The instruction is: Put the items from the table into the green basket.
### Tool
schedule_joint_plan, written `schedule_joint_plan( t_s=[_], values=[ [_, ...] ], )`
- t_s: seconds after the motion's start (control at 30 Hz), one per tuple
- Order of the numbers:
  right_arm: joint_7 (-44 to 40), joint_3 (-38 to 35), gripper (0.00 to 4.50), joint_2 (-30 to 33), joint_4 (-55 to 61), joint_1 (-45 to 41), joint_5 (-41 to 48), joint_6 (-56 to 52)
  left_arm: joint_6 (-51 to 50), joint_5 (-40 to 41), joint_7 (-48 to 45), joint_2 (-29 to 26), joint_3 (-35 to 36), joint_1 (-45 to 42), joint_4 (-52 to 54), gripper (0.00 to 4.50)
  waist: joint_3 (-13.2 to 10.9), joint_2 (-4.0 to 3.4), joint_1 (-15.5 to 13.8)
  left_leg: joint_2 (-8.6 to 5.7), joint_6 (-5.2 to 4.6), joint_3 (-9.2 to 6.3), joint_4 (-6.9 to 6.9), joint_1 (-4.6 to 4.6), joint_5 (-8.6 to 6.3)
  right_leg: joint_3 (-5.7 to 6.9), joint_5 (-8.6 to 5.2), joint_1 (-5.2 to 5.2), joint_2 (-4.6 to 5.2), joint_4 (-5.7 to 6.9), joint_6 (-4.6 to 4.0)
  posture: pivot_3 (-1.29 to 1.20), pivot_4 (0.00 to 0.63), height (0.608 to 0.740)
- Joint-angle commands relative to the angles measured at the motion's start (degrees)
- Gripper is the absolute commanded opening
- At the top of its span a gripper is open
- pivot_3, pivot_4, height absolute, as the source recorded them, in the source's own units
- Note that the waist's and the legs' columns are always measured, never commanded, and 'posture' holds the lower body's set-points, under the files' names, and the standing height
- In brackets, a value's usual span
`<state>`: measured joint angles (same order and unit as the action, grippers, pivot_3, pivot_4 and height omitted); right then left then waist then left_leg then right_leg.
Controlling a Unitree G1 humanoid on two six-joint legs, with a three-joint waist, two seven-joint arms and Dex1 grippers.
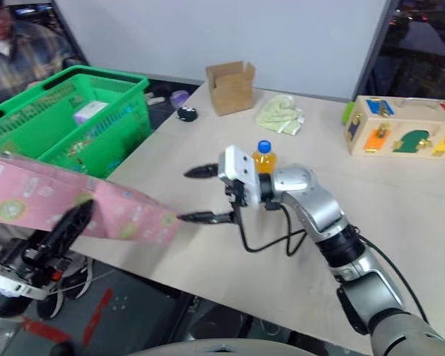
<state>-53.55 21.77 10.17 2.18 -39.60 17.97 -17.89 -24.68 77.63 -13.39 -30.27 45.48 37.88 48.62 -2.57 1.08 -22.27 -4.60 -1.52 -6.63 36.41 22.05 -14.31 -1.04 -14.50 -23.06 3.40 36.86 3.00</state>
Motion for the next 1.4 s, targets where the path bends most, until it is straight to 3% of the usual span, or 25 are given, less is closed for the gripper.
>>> schedule_joint_plan(
  t_s=[0.03,0.2,0.33,0.37,0.43,0.5,0.6,0.67,0.8,0.87,1.03,1.3,1.37,1.4],
  values=[
    [11.8,-2.0,4.31,-4.7,-0.2,-3.6,-4.7,-3.1,2.2,1.1,3.7,-5.5,7.3,-4.2,-3.5,2.21,0.0,0.02,-1.9,0.00,0.03,0.01,0.00,0.02,-0.02,0.00,0.00,-0.02,-0.02,0.00,0.00,0.48,0.000,0.740],
    [25.0,-4.1,4.31,-14.2,-3.5,-10.7,-7.7,-12.0,-1.2,-3.5,5.4,-21.3,13.3,-16.5,-21.1,2.21,0.1,0.11,-4.5,0.54,0.68,-0.18,-0.01,0.53,-0.05,0.21,0.12,-0.60,-0.64,0.07,-0.14,0.46,0.000,0.740],
    [28.1,-6.8,4.31,-19.2,-5.4,-15.2,-6.4,-14.7,-2.3,-12.6,-1.6,-33.5,11.0,-26.8,-39.3,2.21,0.0,0.07,-4.1,0.77,1.04,0.09,-0.05,0.52,0.03,0.37,0.07,-0.62,-1.11,0.07,-0.24,0.43,0.000,0.740],
    [28.9,-7.4,4.31,-19.8,-6.2,-16.3,-6.2,-15.0,-2.6,-14.7,-3.0,-37.1,8.9,-30.4,-45.5,2.21,0.0,0.06,-3.8,0.85,1.11,0.04,-0.06,0.52,0.04,0.40,0.07,-0.62,-1.24,-0.03,-0.24,0.42,0.000,0.740],
    [30.4,-9.1,4.31,-20.4,-6.9,-18.8,-5.5,-16.0,0.8,-22.0,-10.3,-46.7,-2.0,-42.0,-63.6,2.21,0.0,0.09,-3.5,0.91,1.25,0.03,-0.08,0.51,0.12,0.46,0.17,-0.62,-1.32,0.03,-0.41,0.41,0.000,0.740],
    [30.0,-10.0,4.31,-20.1,-6.1,-19.8,-4.5,-16.2,5.1,-30.5,-15.7,-51.2,-13.5,-55.5,-78.0,2.21,-0.1,0.22,-2.6,1.09,1.52,-0.11,-0.12,0.50,0.27,0.78,0.15,-0.61,-1.47,0.14,-0.51,0.37,0.000,0.740],
    [28.2,-9.9,4.31,-18.9,-4.3,-20.2,-3.0,-17.1,11.4,-44.3,-20.3,-50.2,-27.1,-78.1,-95.4,2.21,-0.1,0.15,-1.0,1.40,1.75,-0.04,-0.27,0.53,0.41,0.86,0.18,-0.66,-1.74,0.00,-0.53,0.34,0.000,0.740],
    [27.2,-9.5,4.31,-18.2,-2.6,-19.8,-2.4,-17.6,15.0,-51.1,-23.9,-47.9,-32.0,-91.0,-104.9,2.21,-0.1,0.21,-0.4,1.43,1.76,0.09,-0.28,0.45,0.43,0.81,0.53,-0.64,-1.79,0.07,-0.77,0.33,0.000,0.740],
    [27.0,-9.1,4.31,-17.9,0.4,-18.7,-1.5,-19.0,20.2,-60.3,-24.1,-43.6,-36.1,-103.4,-118.0,2.21,0.1,0.56,2.2,1.68,1.93,0.00,-0.23,0.51,0.63,0.77,0.73,-0.71,-2.07,0.12,-1.12,0.29,0.000,0.740],
    [27.1,-8.9,4.31,-17.8,1.3,-18.2,-1.4,-19.2,21.9,-60.9,-24.4,-42.2,-34.2,-104.6,-121.4,2.21,0.1,0.58,3.6,1.69,1.92,0.01,-0.22,0.51,0.62,0.73,0.74,-0.71,-2.08,0.13,-1.13,0.27,0.000,0.740],
    [26.9,-8.6,4.39,-16.8,3.3,-17.2,-1.2,-19.5,28.3,-63.4,-18.7,-41.4,-31.0,-101.6,-124.1,4.44,0.3,0.83,8.6,1.73,1.78,-0.02,-0.19,0.51,0.56,0.65,0.77,-0.81,-2.07,0.26,-1.18,0.24,0.000,0.740],
    [24.9,-7.9,4.39,-13.3,4.5,-14.7,-1.4,-18.5,31.5,-59.6,-26.7,-39.4,-23.9,-94.1,-118.1,4.48,0.4,0.95,15.2,1.72,1.72,0.13,-0.18,0.14,0.57,0.11,0.79,-0.99,-1.95,1.12,-1.38,0.25,0.000,0.740],
    [22.9,-7.5,4.39,-11.4,6.2,-12.7,-1.0,-17.5,23.9,-54.8,-33.6,-35.7,-22.3,-88.4,-107.3,4.48,0.3,0.89,15.6,1.74,1.71,0.15,-0.20,-0.05,0.58,0.06,0.79,-0.83,-1.97,1.15,-1.39,0.26,0.000,0.740],
    [21.0,-7.5,4.39,-9.9,7.7,-11.3,-0.3,-17.0,20.2,-52.6,-34.5,-33.2,-22.2,-82.0,-96.5,4.48,0.3,0.84,15.9,1.77,1.71,0.14,-0.20,-0.12,0.57,0.06,0.77,-0.76,-1.95,1.18,-1.43,0.26,0.000,0.740]
  ],
)
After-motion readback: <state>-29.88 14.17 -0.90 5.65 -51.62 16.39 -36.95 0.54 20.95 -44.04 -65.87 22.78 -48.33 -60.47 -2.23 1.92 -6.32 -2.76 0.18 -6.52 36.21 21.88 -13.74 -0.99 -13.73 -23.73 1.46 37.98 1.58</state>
